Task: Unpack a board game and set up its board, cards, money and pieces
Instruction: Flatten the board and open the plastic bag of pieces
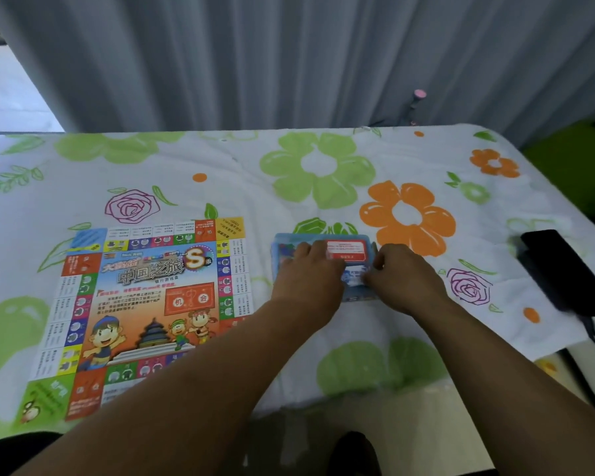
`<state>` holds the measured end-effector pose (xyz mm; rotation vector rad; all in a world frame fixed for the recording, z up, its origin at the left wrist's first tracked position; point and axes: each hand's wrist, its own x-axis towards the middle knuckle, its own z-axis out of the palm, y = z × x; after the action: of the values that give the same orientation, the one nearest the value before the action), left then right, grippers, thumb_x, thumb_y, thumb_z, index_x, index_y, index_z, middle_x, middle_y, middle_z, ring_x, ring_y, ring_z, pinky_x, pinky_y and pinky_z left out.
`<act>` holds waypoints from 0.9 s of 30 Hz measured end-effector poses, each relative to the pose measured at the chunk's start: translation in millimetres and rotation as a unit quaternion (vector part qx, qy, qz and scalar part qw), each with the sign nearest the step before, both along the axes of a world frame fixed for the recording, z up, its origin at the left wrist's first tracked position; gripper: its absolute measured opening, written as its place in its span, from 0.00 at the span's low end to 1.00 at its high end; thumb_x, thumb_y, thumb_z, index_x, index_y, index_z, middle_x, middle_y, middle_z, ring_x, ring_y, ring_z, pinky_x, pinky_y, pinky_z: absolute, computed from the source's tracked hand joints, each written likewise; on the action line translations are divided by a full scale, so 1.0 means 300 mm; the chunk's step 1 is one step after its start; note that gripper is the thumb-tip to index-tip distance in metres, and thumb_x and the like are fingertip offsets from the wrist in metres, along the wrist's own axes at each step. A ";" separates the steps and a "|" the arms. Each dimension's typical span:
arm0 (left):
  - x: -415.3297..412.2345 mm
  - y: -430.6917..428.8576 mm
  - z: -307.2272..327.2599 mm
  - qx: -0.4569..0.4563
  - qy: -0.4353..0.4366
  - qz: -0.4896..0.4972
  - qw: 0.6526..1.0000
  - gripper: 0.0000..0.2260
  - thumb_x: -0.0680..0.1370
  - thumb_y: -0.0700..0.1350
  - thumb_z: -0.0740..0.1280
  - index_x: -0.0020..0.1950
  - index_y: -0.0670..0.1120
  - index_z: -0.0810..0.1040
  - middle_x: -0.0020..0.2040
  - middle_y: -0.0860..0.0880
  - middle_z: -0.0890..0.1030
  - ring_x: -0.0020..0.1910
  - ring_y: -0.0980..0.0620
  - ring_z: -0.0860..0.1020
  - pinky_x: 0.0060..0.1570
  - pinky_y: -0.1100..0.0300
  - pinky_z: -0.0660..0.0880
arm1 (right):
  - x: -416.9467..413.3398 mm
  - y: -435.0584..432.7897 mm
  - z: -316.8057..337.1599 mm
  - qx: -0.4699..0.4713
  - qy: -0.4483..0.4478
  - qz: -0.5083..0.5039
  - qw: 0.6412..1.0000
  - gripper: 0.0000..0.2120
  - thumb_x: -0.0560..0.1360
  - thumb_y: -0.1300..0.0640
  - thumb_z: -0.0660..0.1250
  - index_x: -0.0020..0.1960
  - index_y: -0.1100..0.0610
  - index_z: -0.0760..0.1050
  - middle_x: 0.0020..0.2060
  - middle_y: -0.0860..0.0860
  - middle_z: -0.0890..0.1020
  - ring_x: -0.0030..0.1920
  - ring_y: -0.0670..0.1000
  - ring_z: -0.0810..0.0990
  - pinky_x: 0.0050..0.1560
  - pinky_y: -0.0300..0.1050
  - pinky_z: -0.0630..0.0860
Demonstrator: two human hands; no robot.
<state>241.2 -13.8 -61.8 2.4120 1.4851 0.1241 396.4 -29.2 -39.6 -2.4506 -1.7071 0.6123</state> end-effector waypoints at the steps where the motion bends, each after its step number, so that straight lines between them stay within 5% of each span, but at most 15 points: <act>1: 0.003 0.002 -0.004 0.001 0.006 0.000 1.000 0.16 0.80 0.53 0.64 0.66 0.50 0.76 0.69 0.44 0.69 0.67 0.41 0.66 0.64 0.43 0.69 | 0.005 0.002 -0.005 0.004 0.002 -0.004 1.000 0.09 0.74 0.51 0.71 0.49 0.53 0.74 0.45 0.50 0.77 0.46 0.55 0.79 0.41 0.46 0.72; 9: 0.018 -0.001 -0.014 -0.003 0.012 0.007 1.000 0.16 0.80 0.51 0.64 0.67 0.52 0.76 0.68 0.45 0.69 0.66 0.42 0.67 0.64 0.46 0.69 | -0.018 0.014 -0.045 -0.008 0.096 -0.048 0.994 0.16 0.70 0.52 0.75 0.54 0.56 0.79 0.41 0.53 0.81 0.40 0.55 0.82 0.40 0.48 0.80; 14: 0.011 0.001 -0.015 -0.011 -0.005 0.006 1.000 0.16 0.80 0.50 0.64 0.68 0.51 0.76 0.68 0.46 0.69 0.65 0.43 0.69 0.63 0.46 0.71 | -0.025 0.023 -0.044 -0.007 0.159 -0.092 0.983 0.17 0.71 0.56 0.77 0.57 0.55 0.76 0.46 0.54 0.81 0.45 0.56 0.82 0.50 0.55 0.83; 27: 0.010 0.001 -0.017 -0.024 -0.012 0.012 1.000 0.18 0.80 0.52 0.65 0.70 0.51 0.75 0.70 0.46 0.68 0.67 0.43 0.70 0.66 0.46 0.69 | -0.017 0.025 -0.066 0.003 0.145 -0.106 0.984 0.15 0.72 0.57 0.74 0.57 0.57 0.76 0.47 0.55 0.81 0.44 0.55 0.82 0.48 0.56 0.83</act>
<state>244.3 -13.6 -66.8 2.3464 1.4897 0.1207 391.2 -21.6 -59.5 -2.3546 -1.3184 0.8817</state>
